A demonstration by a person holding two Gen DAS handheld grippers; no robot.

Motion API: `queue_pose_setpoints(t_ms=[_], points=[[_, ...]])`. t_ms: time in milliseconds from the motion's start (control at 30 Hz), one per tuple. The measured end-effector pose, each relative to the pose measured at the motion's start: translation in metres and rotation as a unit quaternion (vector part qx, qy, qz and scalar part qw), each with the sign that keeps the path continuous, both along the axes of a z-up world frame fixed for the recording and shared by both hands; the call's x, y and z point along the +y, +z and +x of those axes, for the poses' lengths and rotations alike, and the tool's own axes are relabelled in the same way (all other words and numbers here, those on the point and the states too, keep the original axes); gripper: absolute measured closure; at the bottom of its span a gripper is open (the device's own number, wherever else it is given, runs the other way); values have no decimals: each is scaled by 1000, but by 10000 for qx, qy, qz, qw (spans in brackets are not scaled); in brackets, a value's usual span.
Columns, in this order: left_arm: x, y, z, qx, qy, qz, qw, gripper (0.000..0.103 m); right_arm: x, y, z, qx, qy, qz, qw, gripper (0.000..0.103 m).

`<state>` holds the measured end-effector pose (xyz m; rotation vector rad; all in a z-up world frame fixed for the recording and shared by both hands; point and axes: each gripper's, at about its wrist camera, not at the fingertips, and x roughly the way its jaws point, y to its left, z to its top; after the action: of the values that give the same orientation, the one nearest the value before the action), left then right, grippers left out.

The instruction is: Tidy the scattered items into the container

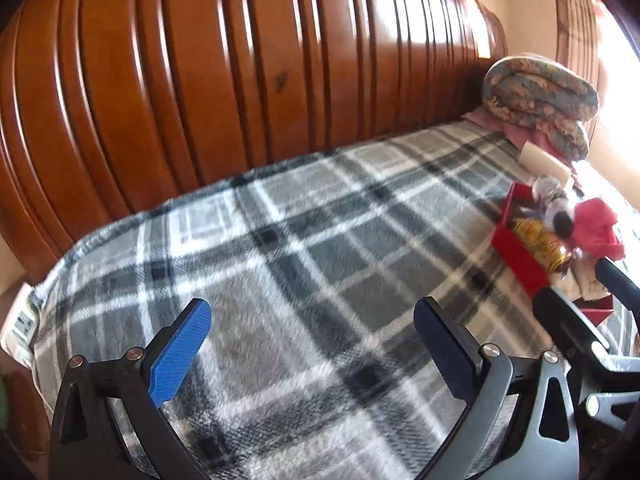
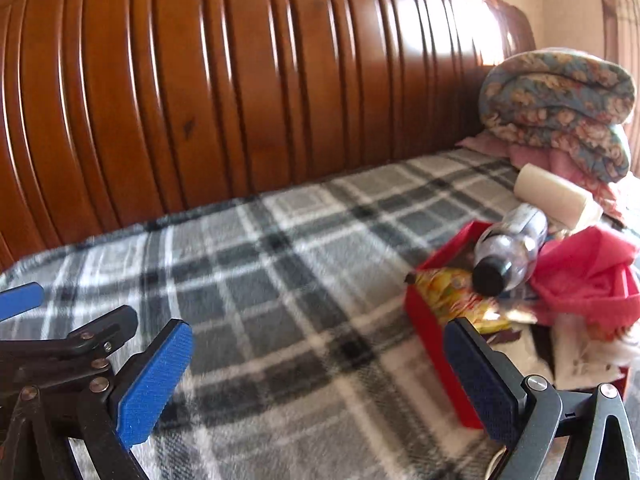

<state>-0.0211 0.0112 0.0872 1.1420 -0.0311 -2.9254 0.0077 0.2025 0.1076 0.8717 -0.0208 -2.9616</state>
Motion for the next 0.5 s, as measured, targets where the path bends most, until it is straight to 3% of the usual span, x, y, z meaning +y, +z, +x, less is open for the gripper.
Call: queue_pose_setpoints(t_ms=[133,267,400,500], points=[[-20,-22,3,-199,194,174,9995,0,-12,-23,-4,-75,-128,93,9998,0],[-35,-44,-4,-526,246,252,9980,0,-17,-52,-18,-533,-237,156,9982,0],[-35,-71,-13,-806,240,-89,9964,0,-23,-90,-29,-1098,-285,403,9927,0],[-32,-79,-9,-587,187,-292,9977,0,-27,-109,-35,-1462,-303,629,9868,0]])
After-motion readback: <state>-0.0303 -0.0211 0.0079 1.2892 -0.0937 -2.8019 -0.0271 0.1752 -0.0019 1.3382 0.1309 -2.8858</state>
